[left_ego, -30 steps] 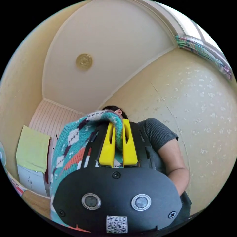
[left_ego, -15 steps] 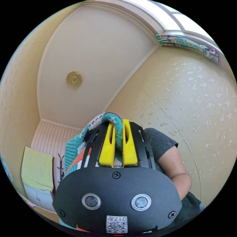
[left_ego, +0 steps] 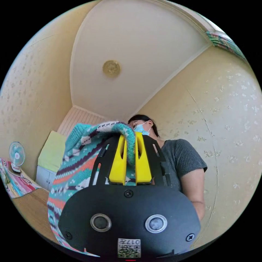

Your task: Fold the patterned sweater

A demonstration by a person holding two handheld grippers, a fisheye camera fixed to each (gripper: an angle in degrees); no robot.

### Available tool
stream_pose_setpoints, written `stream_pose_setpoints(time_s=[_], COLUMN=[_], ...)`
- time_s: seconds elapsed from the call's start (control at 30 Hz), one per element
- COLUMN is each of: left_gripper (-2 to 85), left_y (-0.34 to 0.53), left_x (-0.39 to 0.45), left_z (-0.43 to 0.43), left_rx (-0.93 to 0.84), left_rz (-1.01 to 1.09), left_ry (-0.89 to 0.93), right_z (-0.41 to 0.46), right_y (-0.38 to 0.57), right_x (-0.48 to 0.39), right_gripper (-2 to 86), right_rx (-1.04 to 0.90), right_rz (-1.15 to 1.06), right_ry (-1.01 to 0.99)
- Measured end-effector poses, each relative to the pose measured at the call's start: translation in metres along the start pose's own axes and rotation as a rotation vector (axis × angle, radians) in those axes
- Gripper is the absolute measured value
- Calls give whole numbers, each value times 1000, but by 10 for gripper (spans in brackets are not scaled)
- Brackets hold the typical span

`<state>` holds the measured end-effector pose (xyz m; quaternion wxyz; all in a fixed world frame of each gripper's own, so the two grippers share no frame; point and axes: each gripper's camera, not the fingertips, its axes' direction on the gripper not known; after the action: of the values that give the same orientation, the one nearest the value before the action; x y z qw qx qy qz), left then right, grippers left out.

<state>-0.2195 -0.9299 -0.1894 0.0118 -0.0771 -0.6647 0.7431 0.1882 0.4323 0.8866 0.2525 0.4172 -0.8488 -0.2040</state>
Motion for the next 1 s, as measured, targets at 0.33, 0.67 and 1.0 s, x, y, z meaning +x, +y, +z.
stream_pose_setpoints(time_s=[0.33,0.67,1.0], left_gripper=[40,38,82], left_y=[71,-96,-265], left_x=[-32,26,-132], left_z=[45,99,-9], left_rx=[-583,-529,-604], left_rz=[-527,-78,-428], left_ry=[-766,-1023,-1549], right_z=[-153,-301,-34], right_y=[-51,-44,-204], right_x=[-53,-120,4], right_gripper=[30,28,22], right_rx=[515,934,147], right_rz=[-17,-295,-372], right_ry=[153,356,592])
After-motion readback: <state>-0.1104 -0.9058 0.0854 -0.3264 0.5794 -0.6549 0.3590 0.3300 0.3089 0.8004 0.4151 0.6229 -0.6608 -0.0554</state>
